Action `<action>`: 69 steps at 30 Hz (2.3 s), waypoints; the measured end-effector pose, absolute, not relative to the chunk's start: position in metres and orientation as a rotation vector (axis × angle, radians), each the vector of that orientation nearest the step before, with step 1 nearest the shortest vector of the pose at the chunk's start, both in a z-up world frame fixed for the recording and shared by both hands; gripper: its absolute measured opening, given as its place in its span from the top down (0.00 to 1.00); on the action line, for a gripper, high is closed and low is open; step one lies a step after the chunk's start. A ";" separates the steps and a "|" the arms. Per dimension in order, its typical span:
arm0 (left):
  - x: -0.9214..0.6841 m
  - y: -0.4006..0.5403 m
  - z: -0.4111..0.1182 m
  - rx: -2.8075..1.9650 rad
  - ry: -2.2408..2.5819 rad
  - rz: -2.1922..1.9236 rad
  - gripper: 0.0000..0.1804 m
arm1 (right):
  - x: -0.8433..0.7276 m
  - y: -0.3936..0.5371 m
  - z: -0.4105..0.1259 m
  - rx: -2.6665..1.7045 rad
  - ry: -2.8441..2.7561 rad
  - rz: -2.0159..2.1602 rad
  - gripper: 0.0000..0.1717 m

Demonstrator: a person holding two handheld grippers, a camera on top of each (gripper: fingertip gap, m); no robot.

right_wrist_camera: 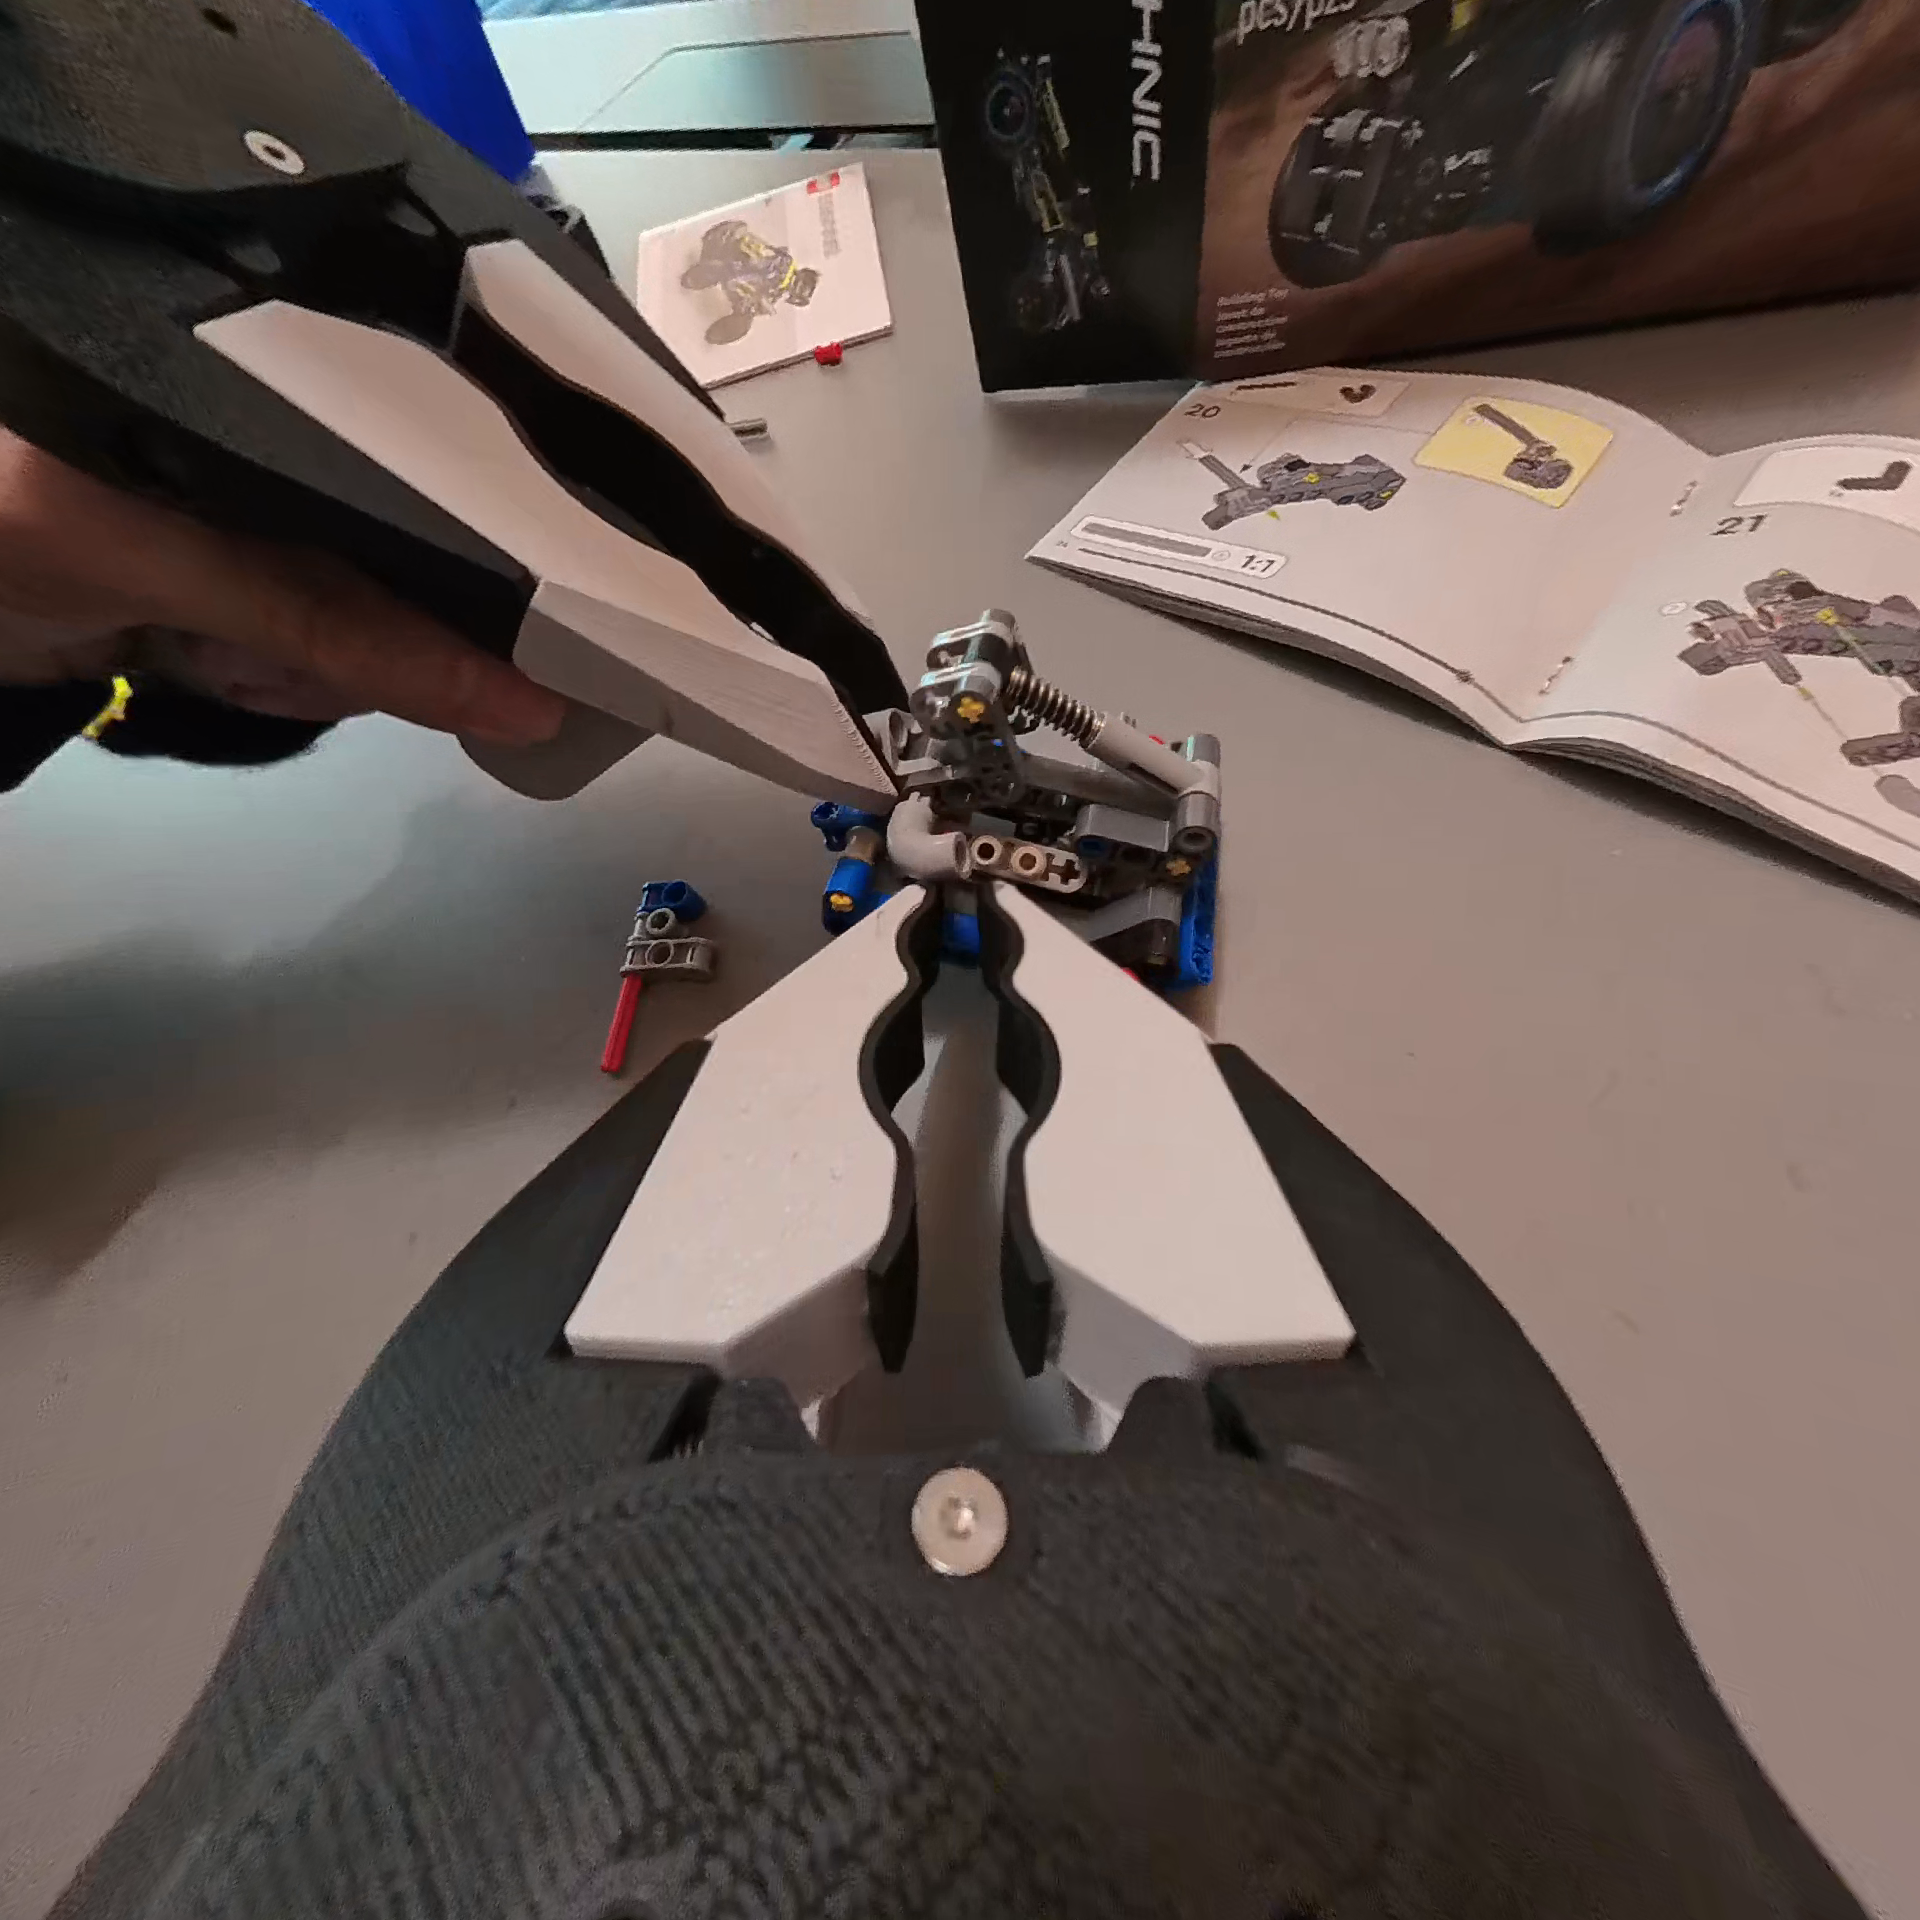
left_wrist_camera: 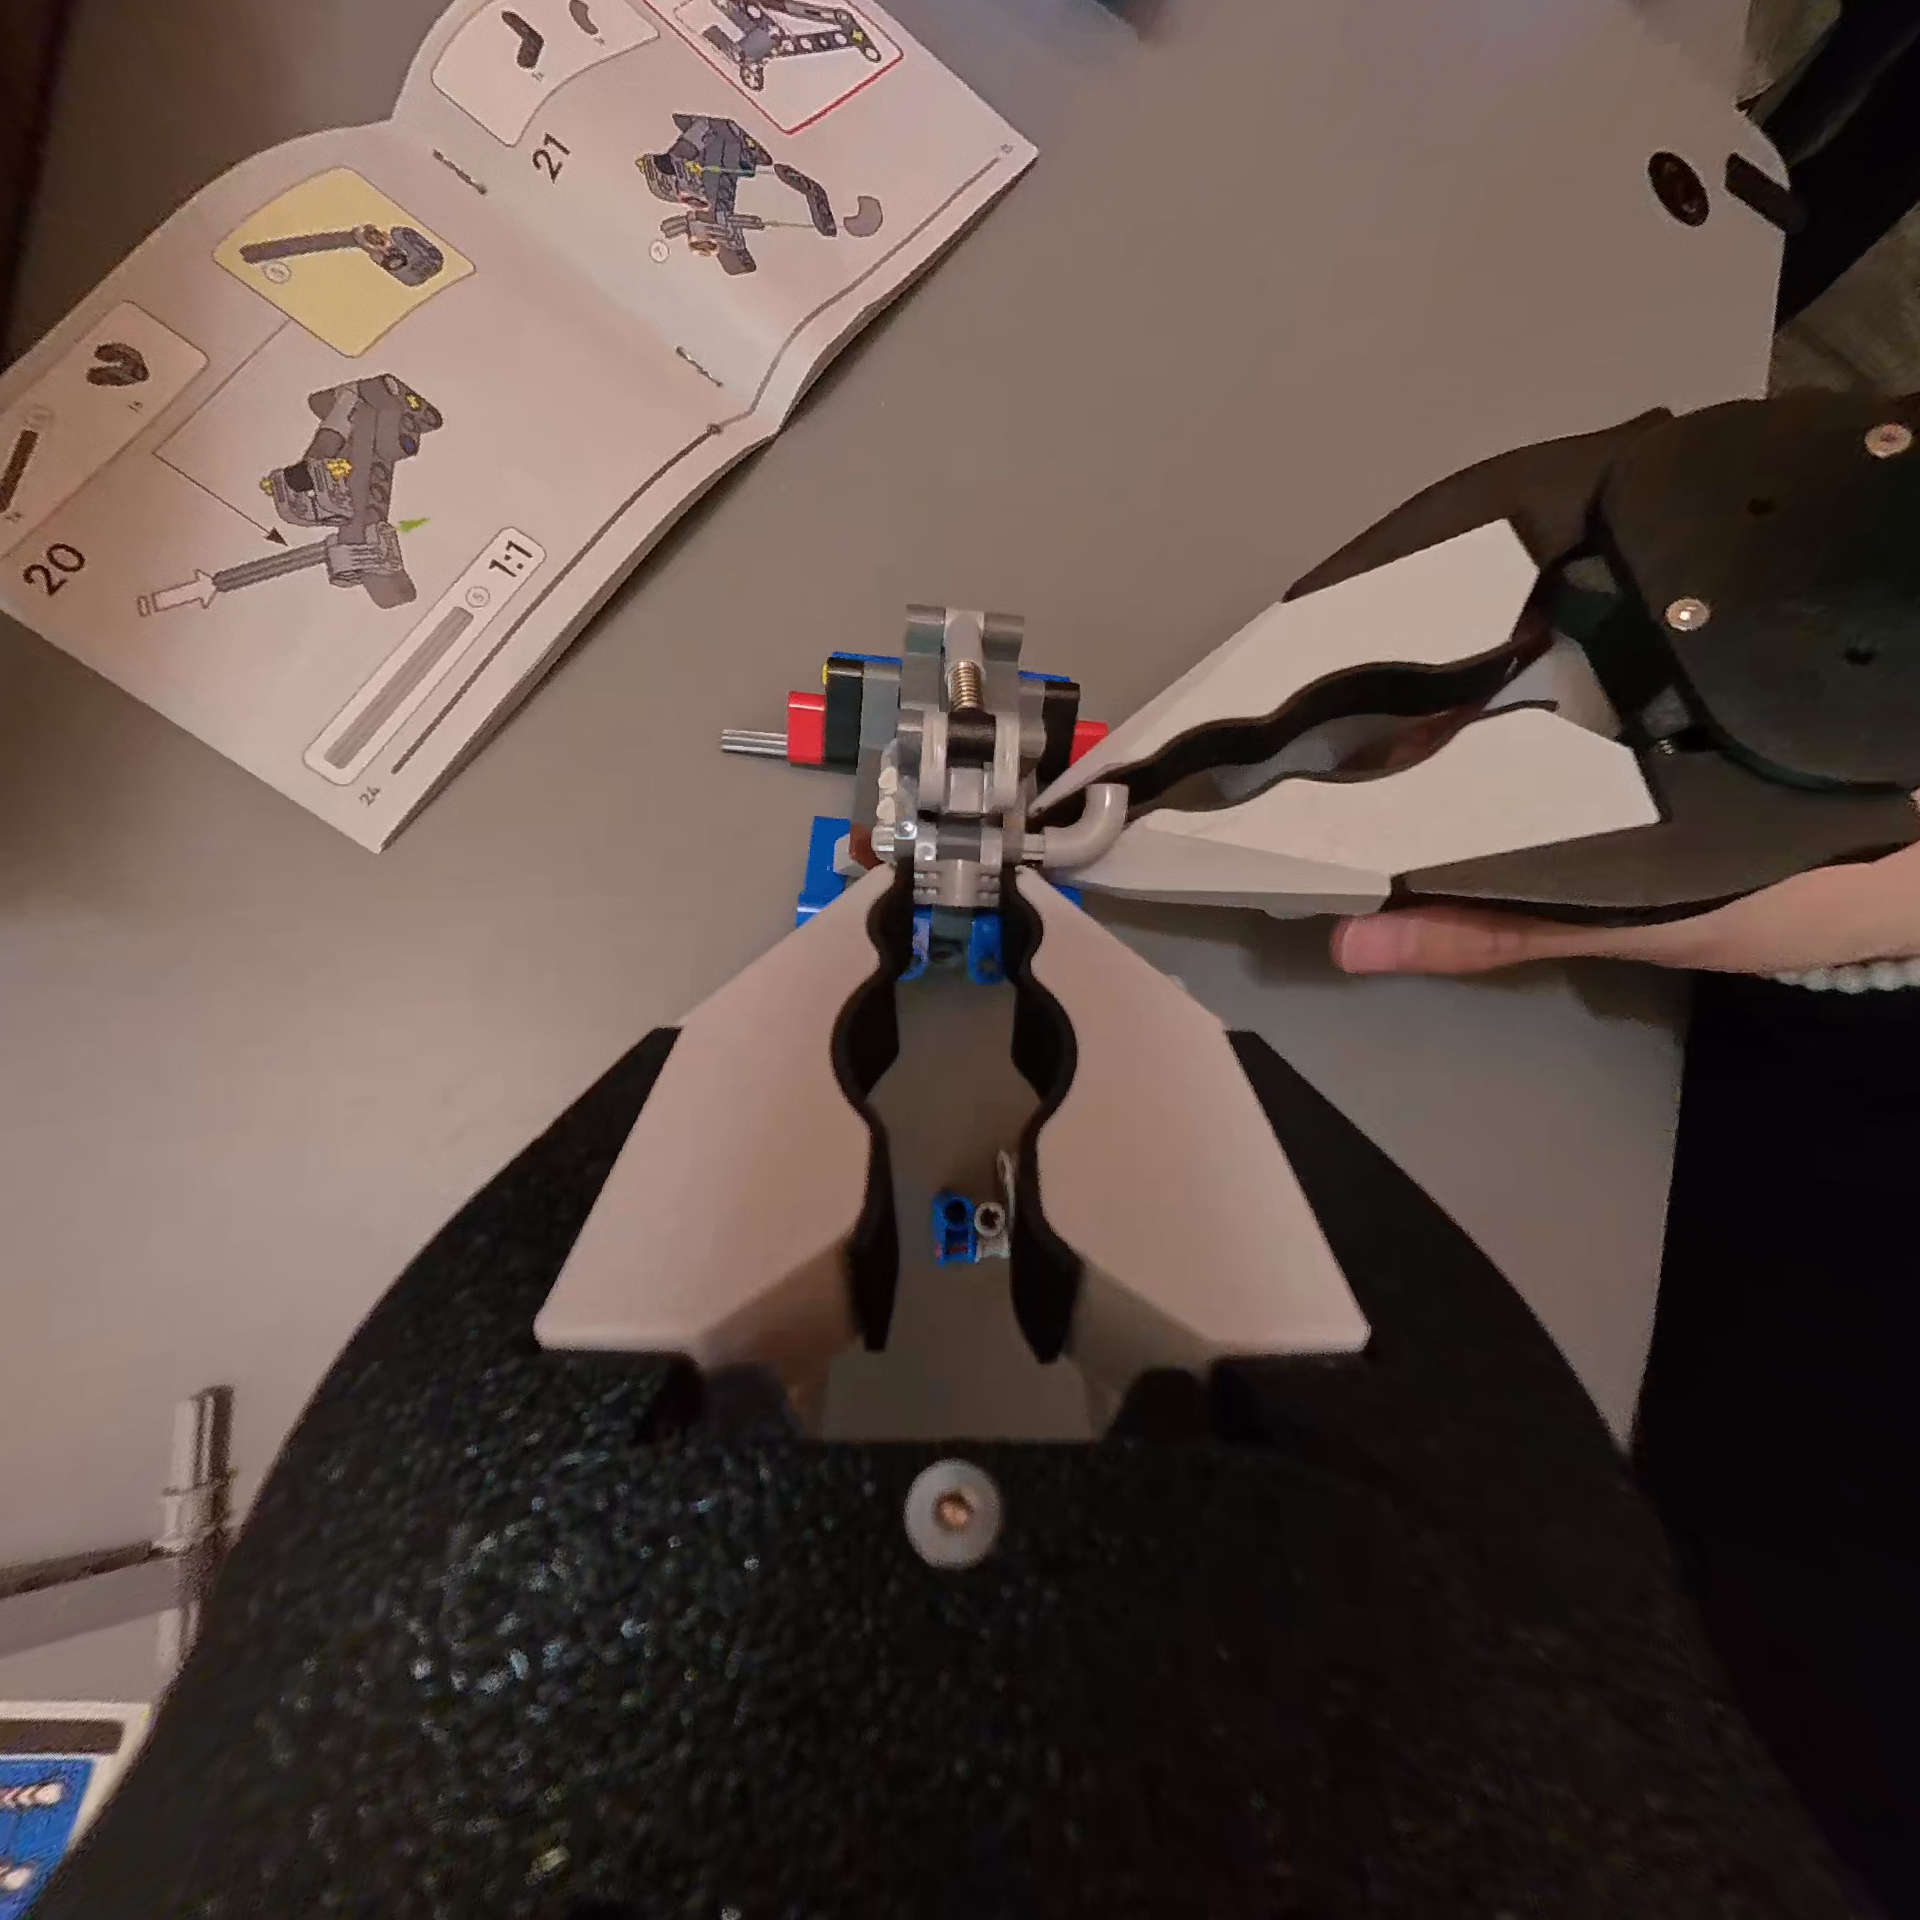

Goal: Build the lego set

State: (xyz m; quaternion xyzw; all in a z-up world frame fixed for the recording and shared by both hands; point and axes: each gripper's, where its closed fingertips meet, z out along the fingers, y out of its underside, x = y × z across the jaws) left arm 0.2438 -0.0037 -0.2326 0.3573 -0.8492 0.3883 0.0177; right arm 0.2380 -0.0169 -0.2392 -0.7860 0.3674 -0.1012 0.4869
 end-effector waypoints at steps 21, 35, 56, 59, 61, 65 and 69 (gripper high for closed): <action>0.245 -0.013 -0.231 1.198 -2.719 1.323 0.93 | 0.235 -0.023 -0.238 -1.779 1.027 -0.078 0.95; 0.248 -0.012 -0.232 1.163 -2.819 1.360 0.93 | 0.235 -0.025 -0.235 -1.732 1.040 -0.071 0.87; 0.245 -0.003 -0.250 0.710 -3.125 1.465 0.93 | 0.223 -0.012 -0.241 -1.851 0.945 0.091 0.96; 0.247 -0.004 -0.251 0.758 -3.127 1.445 0.93 | 0.224 -0.014 -0.242 -1.876 0.952 0.083 0.96; 0.247 -0.005 -0.250 0.730 -3.164 1.440 0.93 | 0.223 -0.015 -0.243 -1.894 0.955 0.086 0.96; 0.245 -0.008 -0.249 0.679 -3.212 1.438 0.93 | 0.220 -0.018 -0.242 -1.893 0.965 0.126 0.96; 0.244 -0.010 -0.249 0.658 -3.208 1.450 0.93 | 0.218 -0.021 -0.242 -1.894 0.963 0.148 0.96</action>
